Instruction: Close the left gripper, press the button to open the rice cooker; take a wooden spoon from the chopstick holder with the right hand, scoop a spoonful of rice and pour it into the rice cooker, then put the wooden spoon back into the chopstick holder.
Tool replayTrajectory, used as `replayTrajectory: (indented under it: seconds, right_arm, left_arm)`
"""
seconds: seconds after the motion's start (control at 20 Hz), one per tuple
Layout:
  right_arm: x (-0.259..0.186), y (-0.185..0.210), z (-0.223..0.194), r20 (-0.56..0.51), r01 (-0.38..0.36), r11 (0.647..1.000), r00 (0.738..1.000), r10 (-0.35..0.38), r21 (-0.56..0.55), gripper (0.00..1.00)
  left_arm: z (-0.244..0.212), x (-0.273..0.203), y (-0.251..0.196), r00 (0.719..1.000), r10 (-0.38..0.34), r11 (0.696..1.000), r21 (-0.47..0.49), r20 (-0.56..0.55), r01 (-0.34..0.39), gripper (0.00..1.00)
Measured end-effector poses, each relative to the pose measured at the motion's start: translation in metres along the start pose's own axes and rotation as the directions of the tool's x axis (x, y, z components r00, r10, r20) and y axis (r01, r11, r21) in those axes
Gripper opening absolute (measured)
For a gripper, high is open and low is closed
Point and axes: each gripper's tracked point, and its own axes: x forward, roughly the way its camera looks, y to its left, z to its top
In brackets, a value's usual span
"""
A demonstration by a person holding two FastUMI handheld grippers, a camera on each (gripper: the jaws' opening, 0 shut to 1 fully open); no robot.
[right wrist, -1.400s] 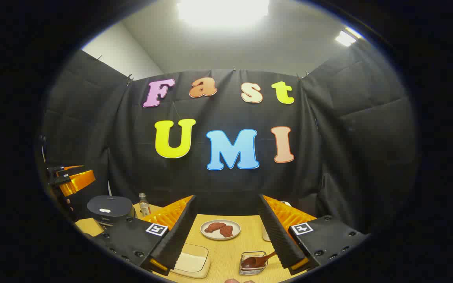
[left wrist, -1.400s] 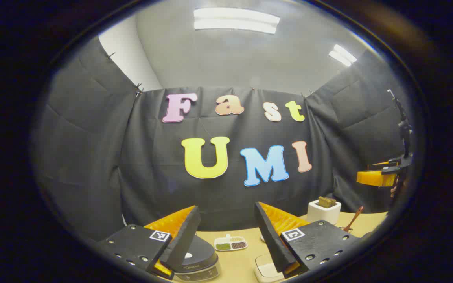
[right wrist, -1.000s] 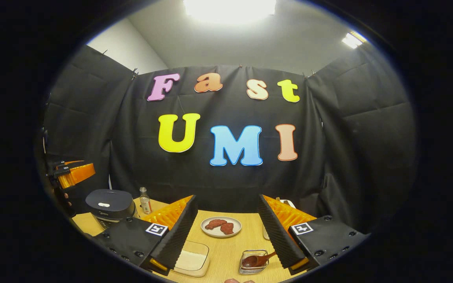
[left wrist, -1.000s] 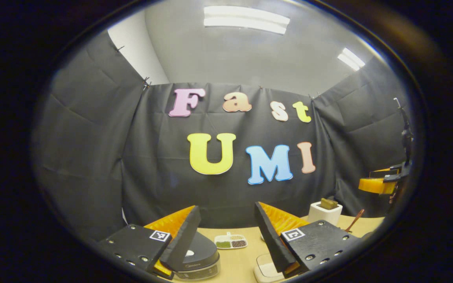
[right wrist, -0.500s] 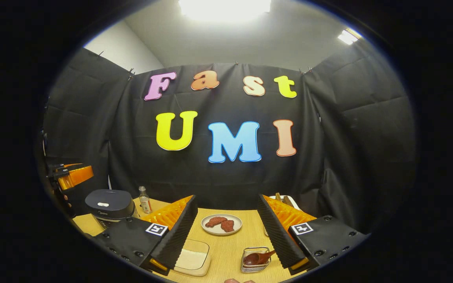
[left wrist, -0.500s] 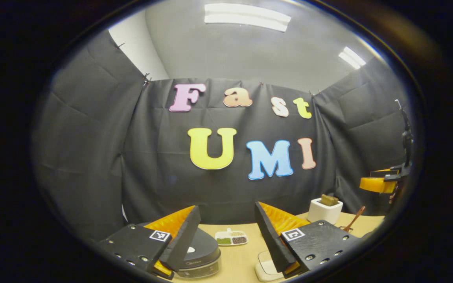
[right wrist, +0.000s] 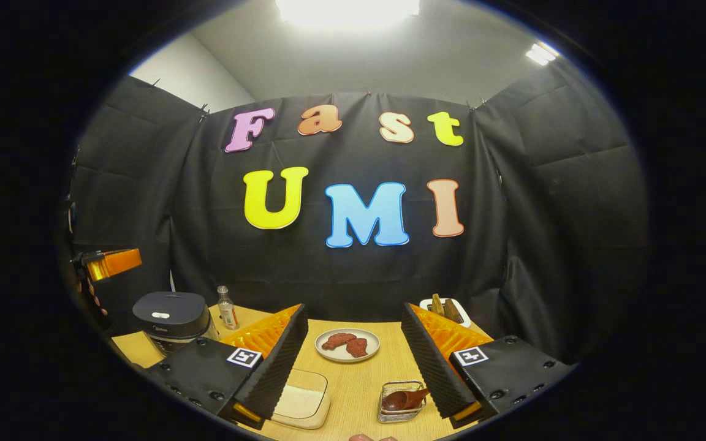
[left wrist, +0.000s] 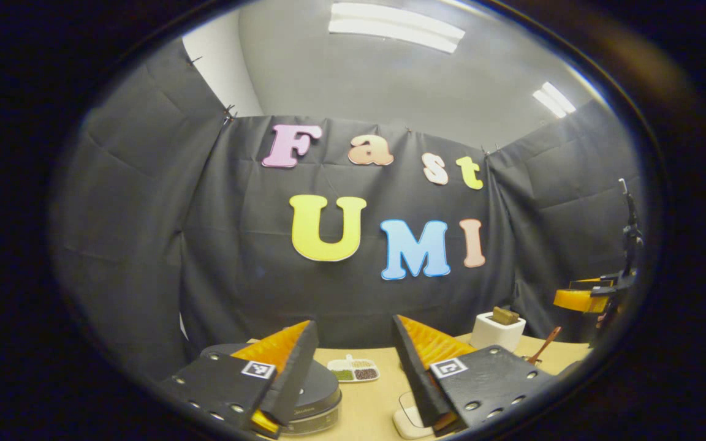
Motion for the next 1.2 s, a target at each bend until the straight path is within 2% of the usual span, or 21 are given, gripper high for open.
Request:
replayTrajectory:
  seconds: [0.05, 0.1, 0.3, 0.4, 0.5, 0.6, 0.75, 0.95, 1.1, 1.2]
  right_arm:
    - [0.000, 0.001, -0.001, -0.001, -0.005, 1.000, 1.000, 0.005, 0.001, 0.98]
    - [0.000, 0.003, -0.001, -0.002, -0.010, 1.000, 1.000, 0.011, 0.005, 0.98]
    - [0.000, 0.005, -0.004, -0.012, -0.026, 1.000, 1.000, 0.026, 0.001, 0.98]
    - [0.000, 0.005, -0.006, -0.016, -0.026, 1.000, 1.000, 0.026, -0.001, 0.98]
    - [-0.001, 0.004, -0.007, -0.017, -0.029, 1.000, 0.999, 0.029, 0.003, 0.98]
    - [-0.001, 0.001, -0.006, -0.015, -0.024, 1.000, 1.000, 0.024, 0.009, 0.98]
    - [-0.001, 0.000, -0.007, -0.018, -0.027, 1.000, 0.999, 0.027, 0.002, 0.98]
    - [-0.002, -0.002, -0.012, -0.025, -0.028, 1.000, 0.999, 0.028, -0.007, 0.98]
    - [0.000, -0.005, -0.016, -0.036, -0.023, 1.000, 0.999, 0.023, 0.006, 0.98]
    - [-0.002, -0.004, -0.020, -0.045, -0.035, 0.999, 0.998, 0.036, 0.020, 0.98]
  left_arm:
    - [-0.002, 0.002, 0.004, 1.000, 0.001, 1.000, 0.002, -0.013, -0.001, 0.58]
    - [0.001, 0.003, 0.009, 1.000, 0.009, 1.000, 0.011, -0.018, -0.009, 0.55]
    - [-0.002, 0.020, 0.027, 0.997, 0.027, 0.997, 0.072, -0.075, -0.022, 0.19]
    - [-0.013, 0.028, 0.024, 0.990, -0.014, 0.997, 0.070, -0.142, 0.024, 0.05]
    - [-0.025, 0.034, 0.028, 0.977, -0.034, 0.997, 0.060, -0.209, 0.048, 0.06]
    - [-0.037, 0.040, 0.041, 0.965, -0.028, 0.999, 0.028, -0.261, 0.037, 0.01]
    - [-0.057, 0.049, 0.066, 0.942, 0.008, 1.000, 0.010, -0.335, -0.005, 0.01]
    - [-0.105, 0.051, 0.081, 0.882, 0.019, 0.999, -0.021, -0.471, -0.032, 0.01]
    - [-0.134, 0.048, 0.077, 0.828, -0.023, 0.997, -0.069, -0.560, -0.018, 0.01]
    - [-0.147, 0.051, 0.079, 0.811, -0.030, 0.997, -0.071, -0.585, -0.015, 0.02]
